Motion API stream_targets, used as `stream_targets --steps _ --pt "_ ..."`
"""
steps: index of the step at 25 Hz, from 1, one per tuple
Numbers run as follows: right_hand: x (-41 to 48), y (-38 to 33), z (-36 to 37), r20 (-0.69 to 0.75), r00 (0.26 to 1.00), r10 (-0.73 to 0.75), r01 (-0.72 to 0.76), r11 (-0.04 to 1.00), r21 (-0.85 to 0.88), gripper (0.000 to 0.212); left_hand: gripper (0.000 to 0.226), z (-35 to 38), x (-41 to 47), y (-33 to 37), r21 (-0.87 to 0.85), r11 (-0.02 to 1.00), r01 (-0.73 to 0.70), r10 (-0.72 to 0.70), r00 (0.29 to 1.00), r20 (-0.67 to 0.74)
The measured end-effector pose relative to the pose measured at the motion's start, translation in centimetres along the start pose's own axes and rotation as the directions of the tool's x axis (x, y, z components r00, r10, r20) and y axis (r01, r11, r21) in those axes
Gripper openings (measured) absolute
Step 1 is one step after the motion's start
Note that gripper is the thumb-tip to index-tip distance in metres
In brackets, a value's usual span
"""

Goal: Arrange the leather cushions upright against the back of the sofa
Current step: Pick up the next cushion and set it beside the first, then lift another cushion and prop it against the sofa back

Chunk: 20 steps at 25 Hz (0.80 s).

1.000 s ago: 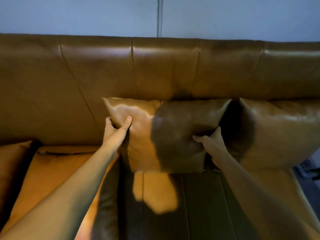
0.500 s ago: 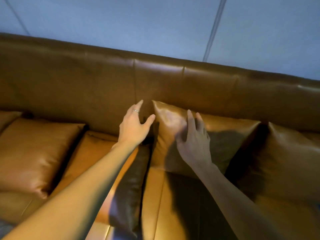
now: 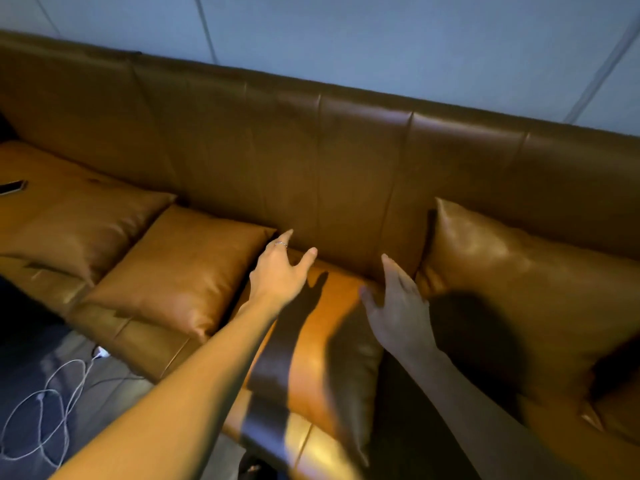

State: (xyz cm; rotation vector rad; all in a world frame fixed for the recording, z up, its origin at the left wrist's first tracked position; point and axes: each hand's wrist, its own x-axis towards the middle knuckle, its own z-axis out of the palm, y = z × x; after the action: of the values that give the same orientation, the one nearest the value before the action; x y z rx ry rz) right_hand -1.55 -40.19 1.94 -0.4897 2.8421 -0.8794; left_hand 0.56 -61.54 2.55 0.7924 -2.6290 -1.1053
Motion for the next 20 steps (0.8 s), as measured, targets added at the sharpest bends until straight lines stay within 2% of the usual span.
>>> stream_targets --steps 2,4,6,8,11,13,15,17,19,20 --pt "0.5 -0.3 3.7 0.065 0.992 0.104 -0.106 0.994 0.026 0.075 0.076 -0.4 1.5 -2.9 -0.022 0.998 0.063 -0.062 0.997 0.046" --pt "0.9 -0.2 6.8 0.133 0.954 0.270 -0.281 0.957 0.077 0.077 0.075 -0.2 2.9 -5.2 -0.047 0.989 0.141 -0.136 0.986 0.099" --pt "2.0 0.2 9.9 0.207 0.860 0.466 -0.497 0.856 0.142 0.081 0.076 0.4 4.5 -7.9 -0.057 0.968 0.246 -0.233 0.957 0.173" --pt "3.1 1.1 12.4 0.234 0.772 0.591 -0.632 0.754 0.180 0.084 0.082 1.4 5.8 -10.8 -0.056 0.930 0.363 -0.333 0.898 0.288" --pt "5.2 2.3 14.7 0.156 0.716 0.681 -0.698 0.705 0.123 0.077 0.093 3.4 7.5 -14.4 -0.069 0.874 0.482 -0.402 0.795 0.454" --pt "6.2 2.6 15.1 0.075 0.650 0.756 -0.758 0.638 0.135 0.074 0.092 4.5 8.5 -15.7 -0.041 0.863 0.503 -0.425 0.768 0.480" --pt "7.2 3.8 15.3 0.057 0.559 0.827 -0.820 0.541 0.186 0.080 0.091 5.5 9.7 -16.3 -0.040 0.852 0.521 -0.445 0.763 0.469" --pt "7.8 5.3 15.5 0.161 0.468 0.869 -0.848 0.391 0.358 0.093 0.091 6.1 10.6 -16.4 -0.094 0.817 0.569 -0.464 0.746 0.478" --pt "7.7 5.9 15.5 0.237 0.452 0.860 -0.783 0.255 0.568 0.095 0.094 6.2 11.1 -16.1 -0.152 0.763 0.628 -0.496 0.720 0.485" --pt "7.7 5.9 15.3 0.229 0.461 0.857 -0.757 0.245 0.605 0.091 0.096 6.1 11.4 -15.8 -0.174 0.736 0.654 -0.507 0.703 0.499"
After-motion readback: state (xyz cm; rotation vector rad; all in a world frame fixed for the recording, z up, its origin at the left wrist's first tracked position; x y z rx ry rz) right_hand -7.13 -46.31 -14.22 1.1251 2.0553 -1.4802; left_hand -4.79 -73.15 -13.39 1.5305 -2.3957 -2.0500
